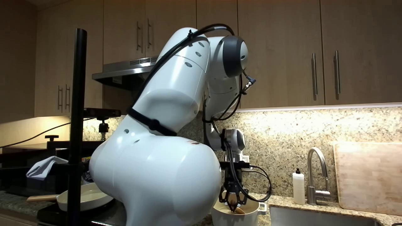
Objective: Use the wooden spoon to stir in the white pot
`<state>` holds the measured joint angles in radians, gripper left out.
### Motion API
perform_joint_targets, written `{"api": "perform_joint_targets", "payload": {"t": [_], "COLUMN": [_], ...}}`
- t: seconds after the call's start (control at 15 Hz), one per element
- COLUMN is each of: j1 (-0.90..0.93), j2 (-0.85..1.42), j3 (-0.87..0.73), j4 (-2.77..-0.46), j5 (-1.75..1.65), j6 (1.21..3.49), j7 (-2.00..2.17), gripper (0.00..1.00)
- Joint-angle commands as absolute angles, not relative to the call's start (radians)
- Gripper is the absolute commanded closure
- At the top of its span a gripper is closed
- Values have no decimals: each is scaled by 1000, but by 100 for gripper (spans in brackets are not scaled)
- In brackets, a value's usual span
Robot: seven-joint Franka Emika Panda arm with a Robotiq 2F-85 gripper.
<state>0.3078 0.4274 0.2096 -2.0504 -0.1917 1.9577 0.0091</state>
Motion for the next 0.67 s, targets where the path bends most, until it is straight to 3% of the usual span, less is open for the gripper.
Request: {"api": "perform_joint_targets", "payload": {"t": [0.0, 0.6], "j1": [303, 299], "j2": [408, 369], "j3": [206, 183], "j4": [-2058, -2083], "j5": [-217, -228], "j6": [1984, 2063], "j7": [0, 42], "gripper": [95, 94]}}
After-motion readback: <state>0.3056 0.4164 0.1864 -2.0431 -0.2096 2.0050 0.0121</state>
